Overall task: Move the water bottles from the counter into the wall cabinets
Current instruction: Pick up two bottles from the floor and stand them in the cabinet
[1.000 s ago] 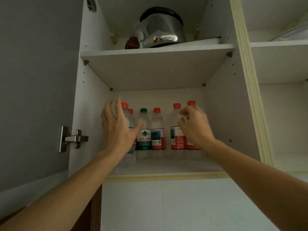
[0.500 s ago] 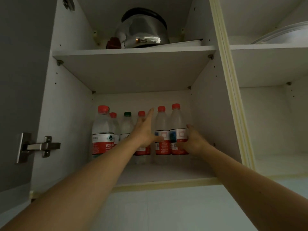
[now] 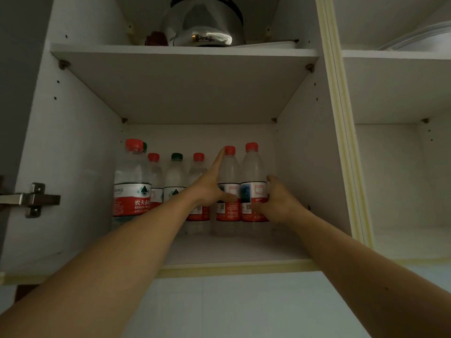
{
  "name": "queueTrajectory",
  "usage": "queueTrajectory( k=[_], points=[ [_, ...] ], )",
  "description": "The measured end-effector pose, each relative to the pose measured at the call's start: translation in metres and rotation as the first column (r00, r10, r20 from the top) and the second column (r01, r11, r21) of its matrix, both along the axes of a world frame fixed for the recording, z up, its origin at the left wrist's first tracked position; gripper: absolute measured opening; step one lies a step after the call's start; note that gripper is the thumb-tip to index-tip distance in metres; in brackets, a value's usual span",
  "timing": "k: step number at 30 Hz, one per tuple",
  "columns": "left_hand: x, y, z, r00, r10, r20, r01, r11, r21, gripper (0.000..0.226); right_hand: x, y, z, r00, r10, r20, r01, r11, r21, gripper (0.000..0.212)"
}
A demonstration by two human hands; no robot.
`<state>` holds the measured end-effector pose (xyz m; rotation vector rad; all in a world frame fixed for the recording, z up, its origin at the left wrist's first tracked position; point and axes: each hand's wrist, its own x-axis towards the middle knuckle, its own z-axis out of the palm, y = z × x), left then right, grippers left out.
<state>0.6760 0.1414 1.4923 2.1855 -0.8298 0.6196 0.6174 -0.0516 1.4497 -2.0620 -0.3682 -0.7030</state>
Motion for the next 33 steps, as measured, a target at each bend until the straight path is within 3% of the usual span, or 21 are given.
queueTrajectory(
  k=[5, 9, 12, 19, 27, 33],
  points=[
    [0.006, 0.007, -0.01, 0.974, 0.15, 0.171, -0.167, 0.981, 0.094, 0.121, 0.006, 0.001, 0.005, 0.997, -0.057, -0.044, 0.054, 0.997, -0.057, 0.064],
    [0.014, 0.009, -0.011, 0.879, 0.338, 0.335, -0.423, 0.878, 0.224, 0.109, 0.01, 0.007, 0.02, 0.977, -0.148, -0.15, 0.124, 0.979, -0.161, 0.06],
    [0.019, 0.008, -0.015, 0.808, 0.412, 0.421, -0.536, 0.811, 0.235, 0.106, 0.009, 0.013, 0.033, 0.946, -0.179, -0.271, 0.13, 0.973, -0.188, 0.051],
    [0.023, 0.017, -0.015, 0.787, 0.399, 0.471, -0.569, 0.765, 0.302, 0.122, 0.029, 0.022, 0.048, 0.914, -0.183, -0.362, 0.101, 0.967, -0.234, 0.056],
    [0.032, 0.015, -0.016, 0.664, 0.426, 0.615, -0.696, 0.653, 0.299, 0.121, 0.055, 0.018, 0.037, 0.944, -0.131, -0.302, 0.071, 0.977, -0.202, 0.052],
    [0.032, 0.008, -0.017, 0.632, 0.434, 0.642, -0.732, 0.606, 0.311, 0.119, 0.06, 0.02, 0.033, 0.953, -0.175, -0.248, 0.109, 0.96, -0.257, 0.054]
  ],
)
